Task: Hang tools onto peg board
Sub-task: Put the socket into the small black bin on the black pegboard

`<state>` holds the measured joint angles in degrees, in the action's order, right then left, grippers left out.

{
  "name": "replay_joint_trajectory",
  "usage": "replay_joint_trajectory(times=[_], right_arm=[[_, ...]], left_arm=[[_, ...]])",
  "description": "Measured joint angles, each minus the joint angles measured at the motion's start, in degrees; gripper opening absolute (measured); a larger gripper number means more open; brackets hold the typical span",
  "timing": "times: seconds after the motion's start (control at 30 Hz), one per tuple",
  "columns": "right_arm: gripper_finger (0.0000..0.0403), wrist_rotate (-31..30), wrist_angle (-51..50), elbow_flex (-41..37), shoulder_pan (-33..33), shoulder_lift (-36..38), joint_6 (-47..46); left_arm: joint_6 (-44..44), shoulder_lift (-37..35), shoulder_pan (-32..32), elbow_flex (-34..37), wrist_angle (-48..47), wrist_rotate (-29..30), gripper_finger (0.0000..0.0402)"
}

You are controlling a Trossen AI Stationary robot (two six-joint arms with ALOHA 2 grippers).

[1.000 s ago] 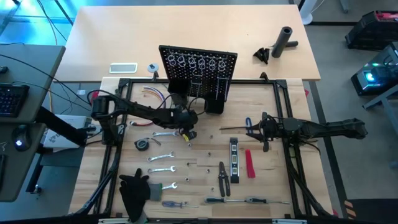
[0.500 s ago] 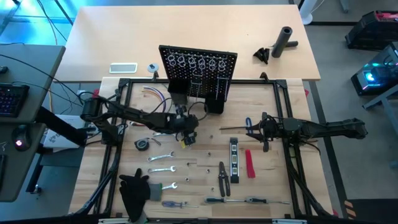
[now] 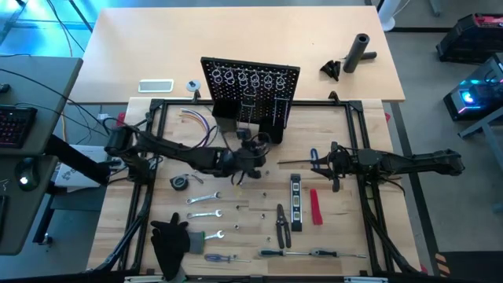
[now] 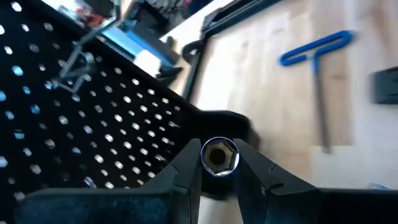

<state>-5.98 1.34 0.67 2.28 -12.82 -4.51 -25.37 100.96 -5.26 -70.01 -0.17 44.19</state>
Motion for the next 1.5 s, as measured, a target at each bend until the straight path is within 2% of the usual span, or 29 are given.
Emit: replay_joint_trajectory(times=[0.43,0.63,1.07,1.5], right_arm=[[0.0114,0.0,0.0,0.0,0.0,0.0,0.0],[0.0114,0.0,0.0,0.0,0.0,0.0,0.3],[0.0114,0.0,0.0,0.0,0.0,0.0,0.4],[0.0114,0.0,0.0,0.0,0.0,0.0,0.3]], left_arm=[[-11.2,14.6,3.9,-12.0,-2.6,6.4,0.006],[-11.5,17.5,5.1,-15.6,-7.9,5.5,0.006],[-5.6,18.3,7.6,-16.0,-12.1,-2.5,0.0084],[-3.4,18.3,8.6,-16.0,-12.0,-4.5,0.0158]])
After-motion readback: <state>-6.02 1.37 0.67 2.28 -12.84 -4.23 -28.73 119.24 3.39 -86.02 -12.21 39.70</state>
